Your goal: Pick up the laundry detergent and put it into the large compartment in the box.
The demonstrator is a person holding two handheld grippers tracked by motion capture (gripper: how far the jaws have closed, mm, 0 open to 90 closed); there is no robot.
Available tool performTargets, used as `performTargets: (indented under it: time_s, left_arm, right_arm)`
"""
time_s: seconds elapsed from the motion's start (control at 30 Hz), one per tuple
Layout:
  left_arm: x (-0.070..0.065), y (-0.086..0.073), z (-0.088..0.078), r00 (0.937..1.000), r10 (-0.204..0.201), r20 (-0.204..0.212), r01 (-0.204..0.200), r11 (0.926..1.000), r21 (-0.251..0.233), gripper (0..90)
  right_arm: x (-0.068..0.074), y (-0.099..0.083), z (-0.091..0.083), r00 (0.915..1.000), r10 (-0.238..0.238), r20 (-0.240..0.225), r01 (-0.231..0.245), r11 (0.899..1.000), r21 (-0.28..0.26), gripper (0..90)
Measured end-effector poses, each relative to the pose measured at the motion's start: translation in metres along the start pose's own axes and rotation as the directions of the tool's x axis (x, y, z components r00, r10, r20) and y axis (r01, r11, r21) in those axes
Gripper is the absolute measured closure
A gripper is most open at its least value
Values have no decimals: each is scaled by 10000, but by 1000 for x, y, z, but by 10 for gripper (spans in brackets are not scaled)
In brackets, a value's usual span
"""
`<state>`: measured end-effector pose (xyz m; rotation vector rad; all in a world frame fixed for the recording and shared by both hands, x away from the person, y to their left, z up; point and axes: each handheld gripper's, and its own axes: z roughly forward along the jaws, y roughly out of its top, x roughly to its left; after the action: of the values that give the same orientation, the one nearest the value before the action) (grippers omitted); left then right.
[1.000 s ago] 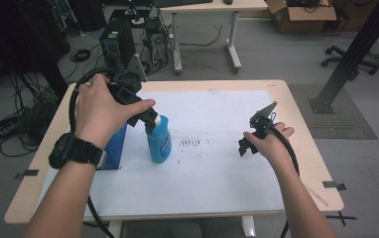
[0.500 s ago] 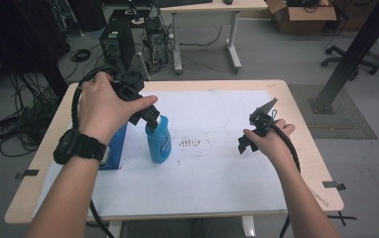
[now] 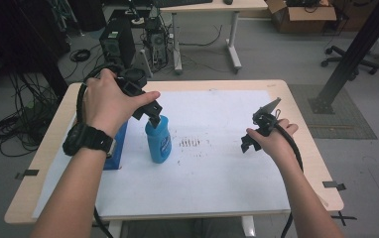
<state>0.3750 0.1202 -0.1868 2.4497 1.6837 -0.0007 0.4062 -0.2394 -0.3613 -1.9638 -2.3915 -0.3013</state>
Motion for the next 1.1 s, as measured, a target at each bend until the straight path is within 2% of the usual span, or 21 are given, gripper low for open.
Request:
performTargets:
  time_s: [0.27,0.73,0.9,1.1]
  left_arm:
    - [-1,13,8,10000,-15,77,15,10000,6,44]
    - [-3,34,30,9992,50,-392,-39,9996,286,45]
    - [-5,39,37,9993,71,-363,-61,9996,277,45]
    - [-6,44,47,9987,-135,-494,146,9996,221,45]
  right_arm:
    - [-4,0,3,9999,35,-105,-36,10000,-59,41]
    - [-18,0,6,9997,172,-179,-174,9998,-106,41]
    - [-21,-1,8,9994,231,-242,-234,9996,-123,42]
    - [-22,-1,10,9994,230,-257,-234,9996,-135,42]
